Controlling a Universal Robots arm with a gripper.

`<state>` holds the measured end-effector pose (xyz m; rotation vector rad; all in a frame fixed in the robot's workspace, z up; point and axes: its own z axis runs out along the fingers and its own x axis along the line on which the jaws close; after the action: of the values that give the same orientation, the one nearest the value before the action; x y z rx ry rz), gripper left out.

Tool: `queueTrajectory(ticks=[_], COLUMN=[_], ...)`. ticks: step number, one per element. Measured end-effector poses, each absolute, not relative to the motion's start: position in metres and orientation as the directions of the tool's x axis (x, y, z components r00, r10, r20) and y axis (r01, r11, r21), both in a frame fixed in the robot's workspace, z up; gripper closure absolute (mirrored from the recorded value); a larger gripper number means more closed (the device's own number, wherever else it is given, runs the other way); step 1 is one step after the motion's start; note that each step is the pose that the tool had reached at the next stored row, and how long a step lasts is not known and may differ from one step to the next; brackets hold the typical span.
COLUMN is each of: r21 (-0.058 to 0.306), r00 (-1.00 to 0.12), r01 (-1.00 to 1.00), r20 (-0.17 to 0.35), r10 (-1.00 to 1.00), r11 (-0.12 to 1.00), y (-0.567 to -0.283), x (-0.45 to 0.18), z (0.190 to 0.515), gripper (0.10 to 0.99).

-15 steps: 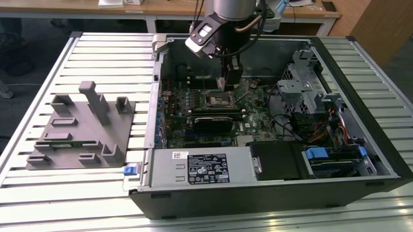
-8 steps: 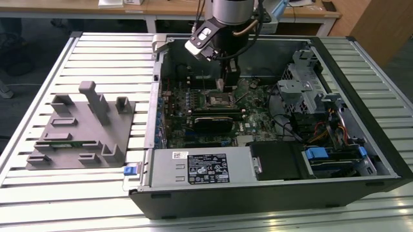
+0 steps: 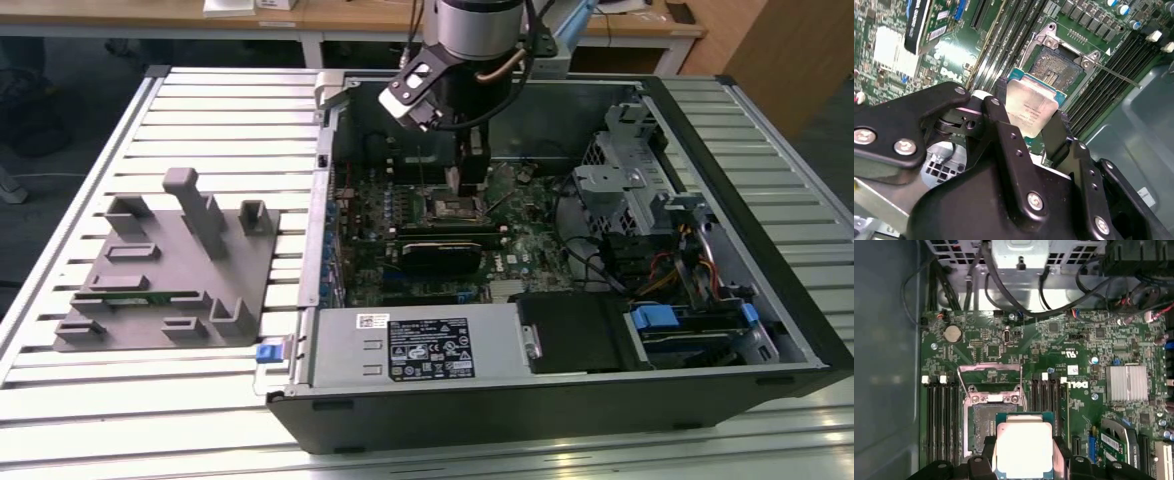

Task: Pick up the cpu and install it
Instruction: 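Place the cpu into insertion slot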

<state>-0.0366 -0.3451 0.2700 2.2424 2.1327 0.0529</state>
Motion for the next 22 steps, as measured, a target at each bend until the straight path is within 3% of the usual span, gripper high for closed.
queueTrajectory(ticks=[12,22], r21=[0.059,0.059], r00=[0.085,0.021], r01=[0.995,0.998], r20=[-0.015,-0.015], r10=[0.996,1.0], r11=[-0.084,-0.02], y=[-0.341,-0.339], x=[-0.038,-0.038], z=[0.256,0.248], gripper=[0.553,0.553])
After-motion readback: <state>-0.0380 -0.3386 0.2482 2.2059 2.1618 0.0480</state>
